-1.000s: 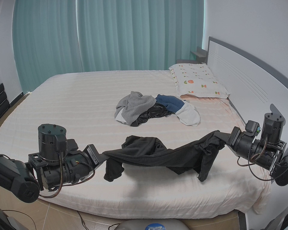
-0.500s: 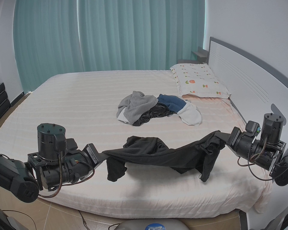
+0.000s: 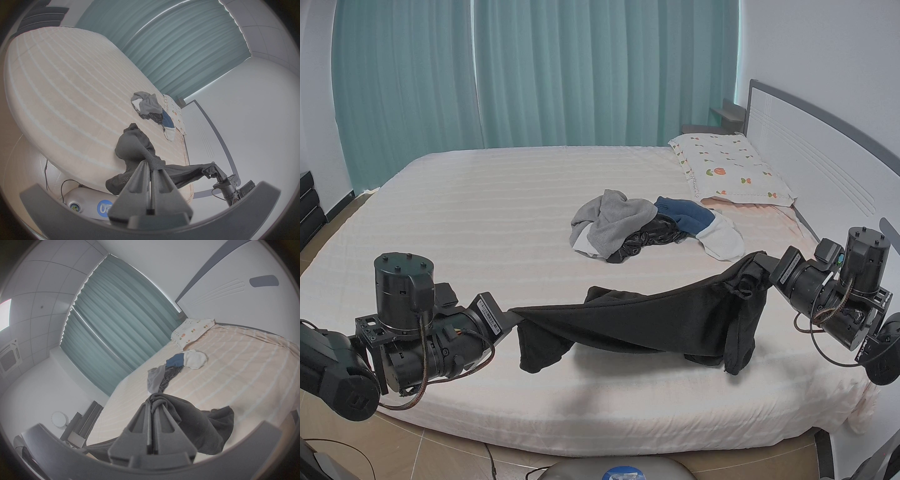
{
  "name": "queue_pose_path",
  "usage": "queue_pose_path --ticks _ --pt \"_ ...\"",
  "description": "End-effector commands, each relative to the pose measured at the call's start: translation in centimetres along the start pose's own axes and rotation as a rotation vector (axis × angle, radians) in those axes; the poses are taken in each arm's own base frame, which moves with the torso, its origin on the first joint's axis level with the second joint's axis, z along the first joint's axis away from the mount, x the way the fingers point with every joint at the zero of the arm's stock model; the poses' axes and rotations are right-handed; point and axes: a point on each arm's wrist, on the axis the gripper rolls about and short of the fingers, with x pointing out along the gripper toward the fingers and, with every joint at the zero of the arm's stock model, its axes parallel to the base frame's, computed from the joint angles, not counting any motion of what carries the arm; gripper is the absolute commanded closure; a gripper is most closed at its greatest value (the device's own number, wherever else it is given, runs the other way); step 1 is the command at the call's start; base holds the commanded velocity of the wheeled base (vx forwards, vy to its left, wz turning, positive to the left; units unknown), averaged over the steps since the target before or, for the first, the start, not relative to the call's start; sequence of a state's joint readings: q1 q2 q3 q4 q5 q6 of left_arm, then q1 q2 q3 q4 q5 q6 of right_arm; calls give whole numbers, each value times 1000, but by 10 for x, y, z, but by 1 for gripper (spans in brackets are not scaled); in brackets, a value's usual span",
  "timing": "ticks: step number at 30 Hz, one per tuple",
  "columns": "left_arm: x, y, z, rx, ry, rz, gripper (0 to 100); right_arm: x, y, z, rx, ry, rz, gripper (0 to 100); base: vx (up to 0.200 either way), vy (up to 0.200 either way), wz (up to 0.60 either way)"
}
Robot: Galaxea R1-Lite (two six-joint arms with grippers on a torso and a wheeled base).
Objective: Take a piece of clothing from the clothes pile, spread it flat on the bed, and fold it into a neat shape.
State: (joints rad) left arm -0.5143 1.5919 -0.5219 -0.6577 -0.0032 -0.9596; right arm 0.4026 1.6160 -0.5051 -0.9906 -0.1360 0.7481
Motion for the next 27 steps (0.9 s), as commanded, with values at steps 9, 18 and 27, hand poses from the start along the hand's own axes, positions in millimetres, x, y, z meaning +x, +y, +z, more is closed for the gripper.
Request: queue_pose_path --ticks 9,18,27 --pt "-3 -2 1 4 -7 -12 100 6 -6 -2 68 -40 55 100 0 200 0" --pt "-4 -2 1 0 -3 -16 100 5 -5 2 103 -27 94 100 0 200 0" --pt "-5 -3 1 0 -7 -23 100 0 0 6 116 -43 119 100 0 200 0"
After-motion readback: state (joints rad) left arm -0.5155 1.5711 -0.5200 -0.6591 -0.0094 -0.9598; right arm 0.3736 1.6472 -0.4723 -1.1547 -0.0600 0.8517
